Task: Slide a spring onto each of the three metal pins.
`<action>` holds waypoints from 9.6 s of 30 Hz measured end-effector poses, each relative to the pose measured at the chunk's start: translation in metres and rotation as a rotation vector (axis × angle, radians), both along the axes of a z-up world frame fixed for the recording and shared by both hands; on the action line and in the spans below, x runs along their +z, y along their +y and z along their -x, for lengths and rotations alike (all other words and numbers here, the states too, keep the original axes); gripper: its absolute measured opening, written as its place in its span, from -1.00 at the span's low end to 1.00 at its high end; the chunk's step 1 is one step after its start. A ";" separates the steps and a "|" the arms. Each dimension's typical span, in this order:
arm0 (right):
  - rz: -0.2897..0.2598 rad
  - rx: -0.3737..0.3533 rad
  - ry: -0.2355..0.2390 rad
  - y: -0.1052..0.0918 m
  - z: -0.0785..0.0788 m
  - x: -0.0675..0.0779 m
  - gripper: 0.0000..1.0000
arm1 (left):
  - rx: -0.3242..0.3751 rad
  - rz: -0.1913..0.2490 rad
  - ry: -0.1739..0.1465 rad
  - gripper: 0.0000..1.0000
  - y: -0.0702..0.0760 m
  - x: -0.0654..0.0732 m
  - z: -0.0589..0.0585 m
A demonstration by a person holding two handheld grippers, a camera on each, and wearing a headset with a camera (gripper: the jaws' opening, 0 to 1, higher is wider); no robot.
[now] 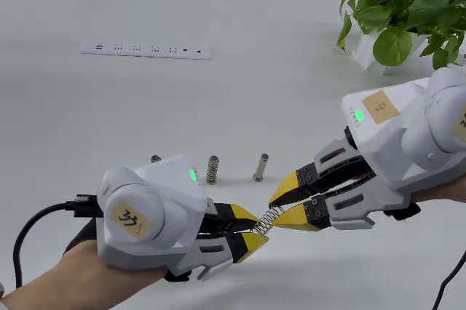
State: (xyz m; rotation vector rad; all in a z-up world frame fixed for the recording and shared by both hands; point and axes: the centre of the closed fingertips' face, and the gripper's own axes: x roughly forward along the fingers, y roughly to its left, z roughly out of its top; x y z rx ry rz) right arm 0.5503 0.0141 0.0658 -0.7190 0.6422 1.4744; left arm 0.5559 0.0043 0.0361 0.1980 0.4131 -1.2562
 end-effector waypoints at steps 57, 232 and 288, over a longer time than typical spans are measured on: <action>0.192 0.112 0.086 -0.008 0.008 -0.013 -0.85 | -0.004 0.066 -0.021 -0.87 -0.016 0.010 0.003; 0.430 0.093 -0.035 -0.012 -0.126 -0.099 0.94 | 0.664 -0.039 0.097 0.79 0.163 -0.049 -0.032; -0.181 -0.534 0.033 -0.077 -0.037 -0.052 0.99 | 0.632 -0.101 0.090 0.79 0.174 -0.033 -0.030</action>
